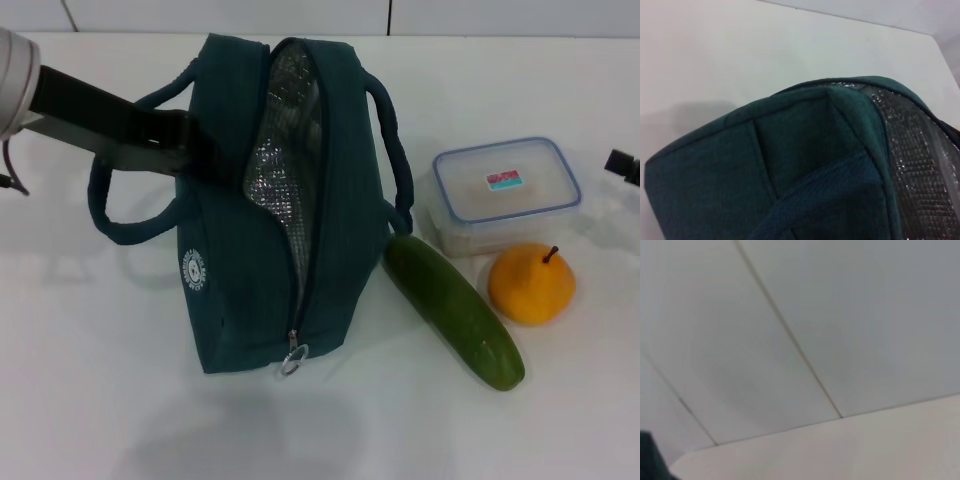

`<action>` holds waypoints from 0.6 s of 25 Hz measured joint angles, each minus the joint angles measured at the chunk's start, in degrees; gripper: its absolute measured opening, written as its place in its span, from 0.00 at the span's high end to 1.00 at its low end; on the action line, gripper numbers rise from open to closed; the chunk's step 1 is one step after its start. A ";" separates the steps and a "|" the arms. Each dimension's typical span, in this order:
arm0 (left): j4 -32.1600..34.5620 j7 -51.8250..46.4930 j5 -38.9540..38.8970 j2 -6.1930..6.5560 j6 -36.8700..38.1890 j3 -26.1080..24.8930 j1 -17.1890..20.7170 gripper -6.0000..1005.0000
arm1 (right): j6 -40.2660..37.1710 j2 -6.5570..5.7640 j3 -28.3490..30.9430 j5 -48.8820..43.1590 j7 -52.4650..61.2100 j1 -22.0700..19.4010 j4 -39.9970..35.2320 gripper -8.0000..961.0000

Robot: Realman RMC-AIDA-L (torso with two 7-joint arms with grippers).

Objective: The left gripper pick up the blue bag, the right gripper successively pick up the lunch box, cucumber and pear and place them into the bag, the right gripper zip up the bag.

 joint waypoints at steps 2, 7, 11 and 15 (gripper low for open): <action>0.00 0.00 0.00 0.01 0.00 0.00 -0.27 0.94 | 0.78 -1.16 0.04 0.04 2.44 1.36 2.54 0.11; -0.22 0.17 -0.01 0.04 -0.04 0.00 -0.90 0.94 | 1.96 -3.85 0.09 0.51 4.96 5.42 10.07 0.11; -0.30 0.22 0.00 0.05 -0.16 0.00 -1.19 0.94 | 3.80 -3.86 -0.32 0.49 6.97 6.14 11.20 0.11; -0.28 0.32 -0.09 -0.11 -0.18 0.00 -1.23 0.94 | 5.41 -2.83 -0.43 0.37 7.54 6.47 11.37 0.11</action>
